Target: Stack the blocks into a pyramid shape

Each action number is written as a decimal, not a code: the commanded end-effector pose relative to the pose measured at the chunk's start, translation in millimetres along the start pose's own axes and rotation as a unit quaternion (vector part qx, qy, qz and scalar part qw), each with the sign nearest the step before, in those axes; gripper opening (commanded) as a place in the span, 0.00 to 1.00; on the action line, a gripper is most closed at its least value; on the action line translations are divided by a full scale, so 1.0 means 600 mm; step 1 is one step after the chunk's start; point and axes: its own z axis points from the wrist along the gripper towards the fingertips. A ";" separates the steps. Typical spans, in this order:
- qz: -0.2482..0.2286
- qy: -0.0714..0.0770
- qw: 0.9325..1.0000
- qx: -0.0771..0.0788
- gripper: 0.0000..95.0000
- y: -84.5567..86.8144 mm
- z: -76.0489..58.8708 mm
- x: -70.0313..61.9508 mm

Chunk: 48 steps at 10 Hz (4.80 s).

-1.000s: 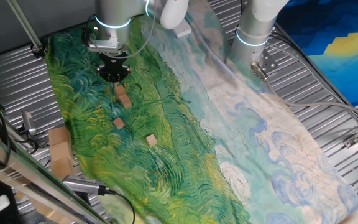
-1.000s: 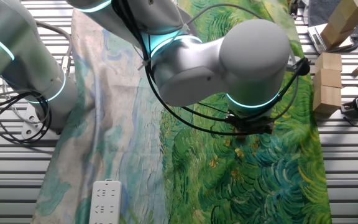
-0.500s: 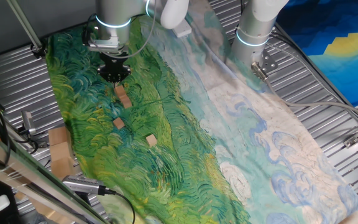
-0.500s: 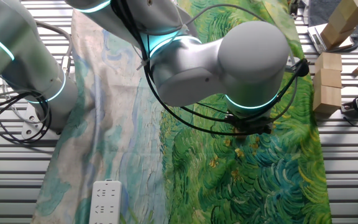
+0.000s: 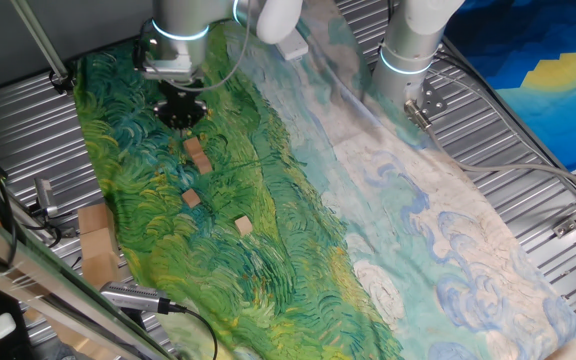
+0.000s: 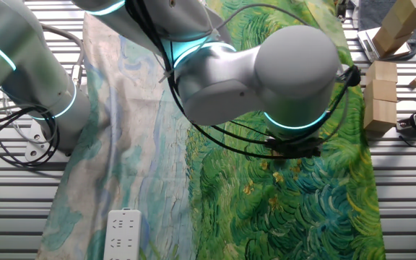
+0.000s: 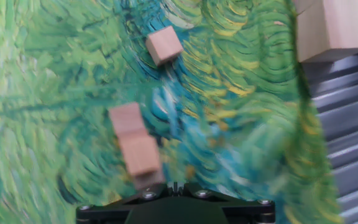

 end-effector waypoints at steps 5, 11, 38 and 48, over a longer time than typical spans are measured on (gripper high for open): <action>0.041 -0.008 0.999 -0.007 0.00 -0.029 -0.006 -0.039; 0.075 -0.010 0.997 -0.008 0.00 -0.020 0.016 -0.077; 0.157 -0.020 0.987 -0.017 0.00 0.026 0.035 -0.112; 0.191 -0.036 0.981 -0.027 0.00 0.035 0.037 -0.108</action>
